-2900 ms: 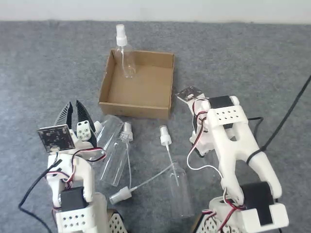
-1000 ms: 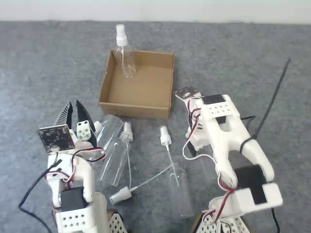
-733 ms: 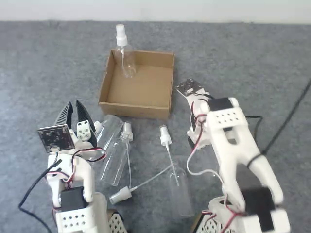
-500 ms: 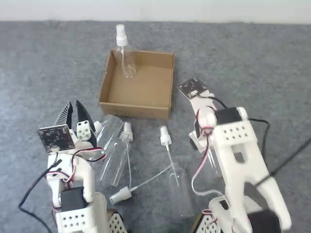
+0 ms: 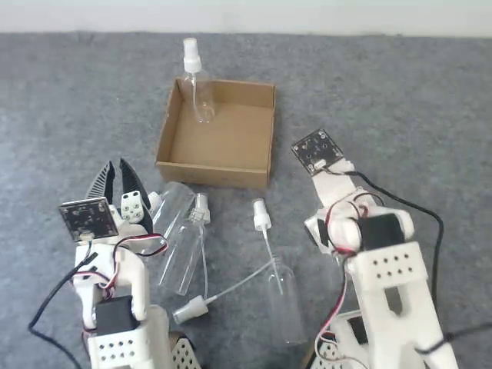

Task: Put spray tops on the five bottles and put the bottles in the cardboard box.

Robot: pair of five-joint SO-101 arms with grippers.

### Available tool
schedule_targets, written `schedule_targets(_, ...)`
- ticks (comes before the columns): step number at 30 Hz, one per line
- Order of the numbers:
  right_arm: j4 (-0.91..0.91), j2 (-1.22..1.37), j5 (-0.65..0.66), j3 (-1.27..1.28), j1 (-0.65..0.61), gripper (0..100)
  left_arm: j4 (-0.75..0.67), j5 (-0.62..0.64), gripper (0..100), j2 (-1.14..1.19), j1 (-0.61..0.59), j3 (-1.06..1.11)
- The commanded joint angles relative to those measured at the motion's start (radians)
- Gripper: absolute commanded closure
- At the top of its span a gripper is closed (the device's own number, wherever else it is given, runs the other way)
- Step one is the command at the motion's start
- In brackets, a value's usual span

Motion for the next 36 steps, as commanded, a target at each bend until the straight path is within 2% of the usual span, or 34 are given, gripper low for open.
schedule_targets(1,-0.062,-0.116,-0.012,0.038,-0.012,98.2,-0.034,-0.008,94,-0.020,0.003,-0.012)
schedule_targets(6,-0.114,-0.237,-0.100,0.110,-0.010,98.2,-0.032,-0.006,94,-0.020,0.006,-0.018)
schedule_targets(10,-0.145,-0.325,-0.109,0.166,-0.008,98.2,-0.031,-0.006,94,-0.020,0.006,-0.027)
schedule_targets(13,-0.154,-0.372,-0.109,0.190,-0.002,98.2,0.032,-0.005,94,-0.021,0.009,-0.070)
schedule_targets(17,-0.154,-0.414,-0.110,0.215,-0.001,98.2,0.143,-0.011,94,-0.021,0.064,-0.153)
schedule_targets(20,-0.154,-0.443,-0.110,0.227,0.015,98.2,0.215,-0.077,92,-0.021,0.129,-0.188)
schedule_targets(25,-0.213,-0.496,-0.141,0.270,0.094,98.2,0.245,-0.130,91,-0.020,0.218,-0.191)
schedule_targets(29,-0.223,-0.524,-0.167,0.282,0.120,98.2,0.324,-0.163,91,-0.018,0.299,-0.237)
schedule_targets(36,-0.223,-0.536,-0.173,0.282,0.157,98.3,0.396,-0.186,91,-0.018,0.324,-0.298)
